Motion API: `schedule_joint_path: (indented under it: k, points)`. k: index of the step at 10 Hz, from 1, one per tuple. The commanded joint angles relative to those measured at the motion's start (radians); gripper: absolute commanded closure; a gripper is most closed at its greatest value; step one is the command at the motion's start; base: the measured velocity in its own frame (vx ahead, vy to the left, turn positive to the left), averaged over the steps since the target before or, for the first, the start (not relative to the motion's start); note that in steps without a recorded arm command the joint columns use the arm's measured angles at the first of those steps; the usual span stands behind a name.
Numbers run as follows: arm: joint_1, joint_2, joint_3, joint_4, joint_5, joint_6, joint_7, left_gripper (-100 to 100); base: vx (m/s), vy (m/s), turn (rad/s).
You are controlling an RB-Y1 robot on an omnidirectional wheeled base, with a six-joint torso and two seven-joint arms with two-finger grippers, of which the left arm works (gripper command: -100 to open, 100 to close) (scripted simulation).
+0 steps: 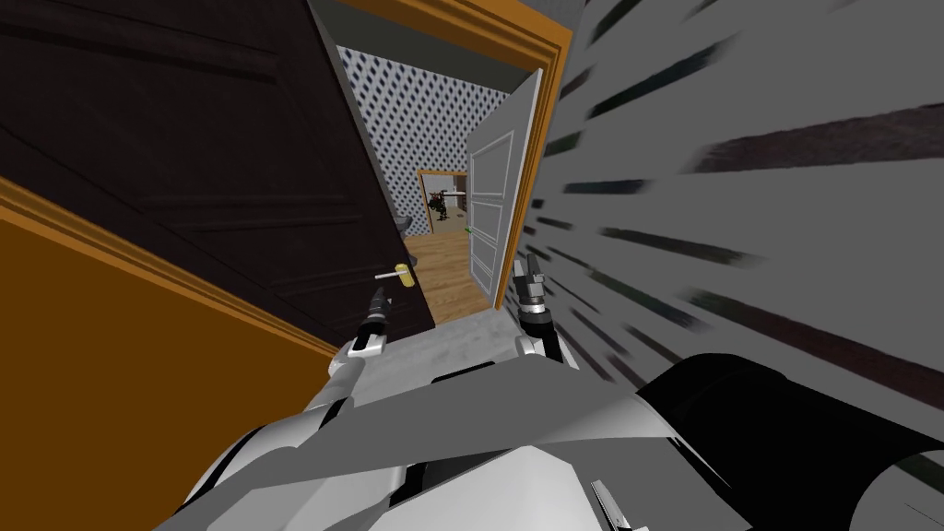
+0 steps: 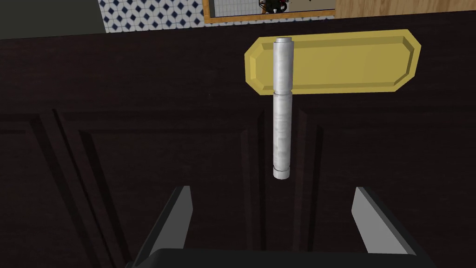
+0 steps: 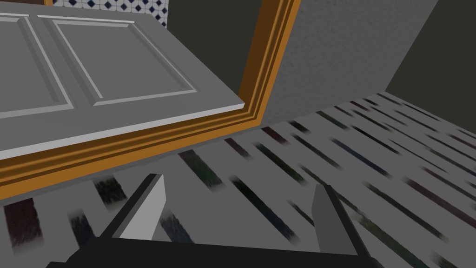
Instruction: Push the door open
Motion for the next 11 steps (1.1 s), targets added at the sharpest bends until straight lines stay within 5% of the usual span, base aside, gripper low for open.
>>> schedule_joint_path:
  k: [1, 6, 11]
  points:
    - [-0.018, 0.006, 0.003, 0.033, 0.001, 0.001, 0.006, -100, 0.068, 0.023, -0.028]
    - [-0.083, 0.026, 0.014, 0.154, 0.007, -0.002, 0.027, -100, 0.08, 0.024, -0.033]
    - [-0.076, 0.025, 0.022, 0.143, 0.01, 0.001, 0.019, -100, 0.152, 0.021, -0.022]
